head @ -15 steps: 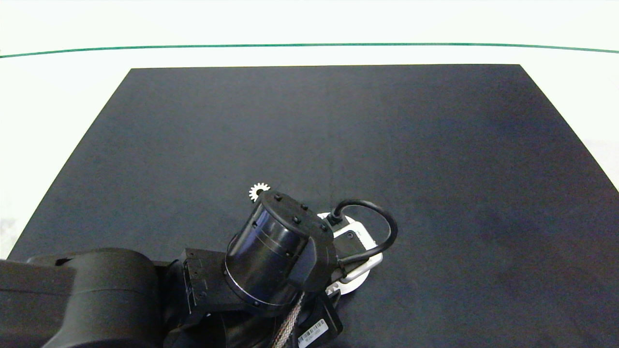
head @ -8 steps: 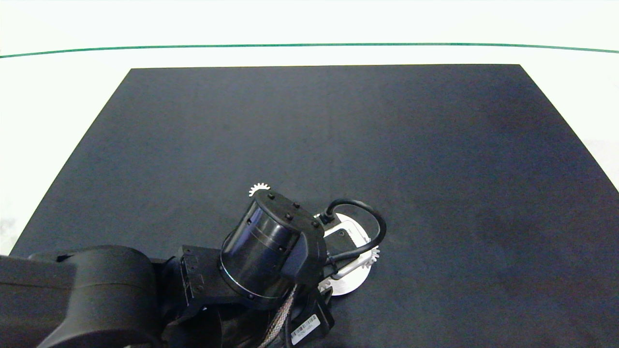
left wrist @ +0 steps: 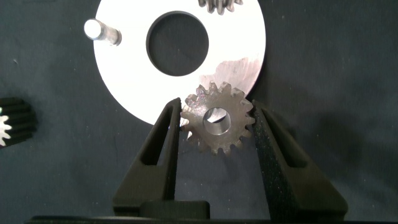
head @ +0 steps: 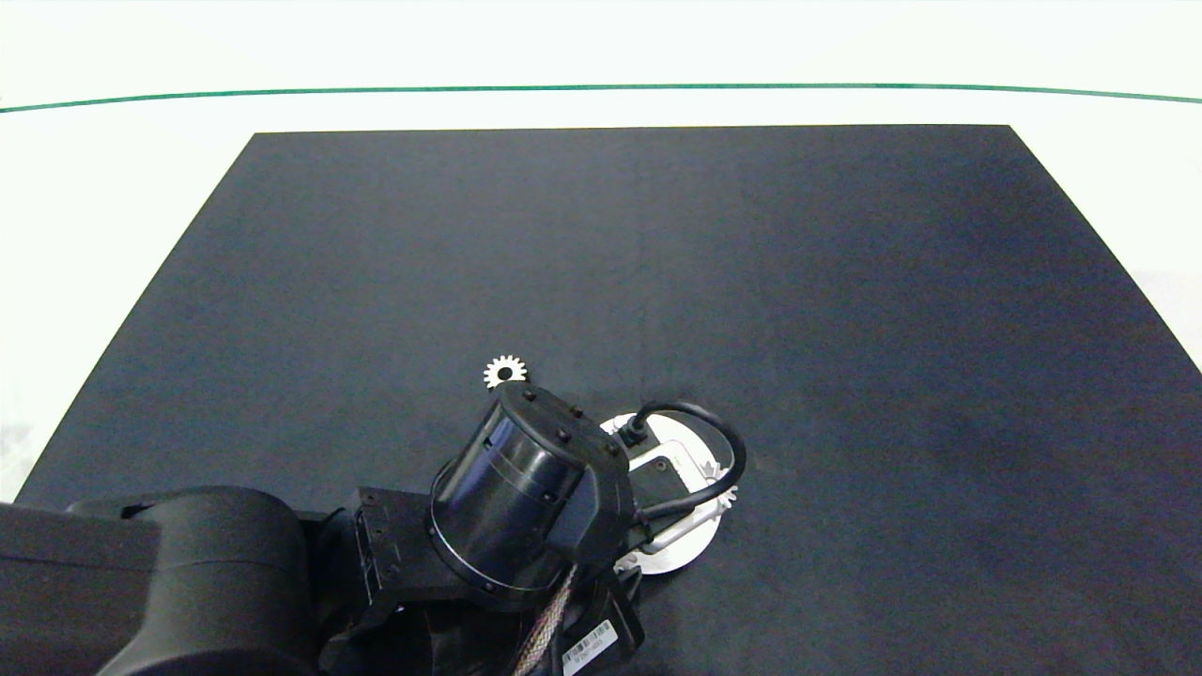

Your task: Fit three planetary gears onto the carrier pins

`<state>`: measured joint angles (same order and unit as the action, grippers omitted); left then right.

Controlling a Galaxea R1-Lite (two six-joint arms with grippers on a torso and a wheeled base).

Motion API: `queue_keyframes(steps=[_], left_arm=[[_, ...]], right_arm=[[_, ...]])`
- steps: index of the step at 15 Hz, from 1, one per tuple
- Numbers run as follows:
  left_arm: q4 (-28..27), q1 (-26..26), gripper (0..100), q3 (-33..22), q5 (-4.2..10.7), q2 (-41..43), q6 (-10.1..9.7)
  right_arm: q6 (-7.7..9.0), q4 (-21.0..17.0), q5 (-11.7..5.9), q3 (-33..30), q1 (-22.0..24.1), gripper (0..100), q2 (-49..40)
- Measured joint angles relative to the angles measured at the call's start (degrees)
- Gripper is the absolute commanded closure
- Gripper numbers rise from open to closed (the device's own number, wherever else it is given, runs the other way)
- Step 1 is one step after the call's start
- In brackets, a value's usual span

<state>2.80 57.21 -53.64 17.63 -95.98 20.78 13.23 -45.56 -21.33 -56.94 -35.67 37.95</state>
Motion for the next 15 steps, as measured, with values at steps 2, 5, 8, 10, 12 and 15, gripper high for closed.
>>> queue_keyframes(steps=[2, 5, 8, 10, 12, 15], left_arm=[[0.1, 0.0, 99, 0.0, 0.00, -0.1, 0.07], [0.1, -0.1, 99, 0.0, 0.00, -0.1, 0.27], [0.6, -1.0, 99, -0.2, 0.00, -0.1, 0.66], [0.6, -1.2, 99, -0.1, 0.00, -0.1, 0.73], [0.8, -1.3, 99, -0.1, 0.01, -0.1, 0.73], [1.4, -1.3, 99, 0.0, 0.09, -0.2, 0.71]], right_arm=[[0.00, 0.0, 0.00, 0.0, 0.0, 0, 0.0], [0.02, 0.0, -0.02, -0.1, 0.0, 0, -0.2], [0.02, 0.0, -0.07, -0.1, 0.0, 0, -0.4], [0.02, 0.0, -0.07, -0.1, 0.0, 0, -0.5], [0.02, 0.0, -0.07, -0.1, 0.0, 0, -0.5], [0.02, -0.1, -0.07, 0.0, 0.0, 0, -0.5]])
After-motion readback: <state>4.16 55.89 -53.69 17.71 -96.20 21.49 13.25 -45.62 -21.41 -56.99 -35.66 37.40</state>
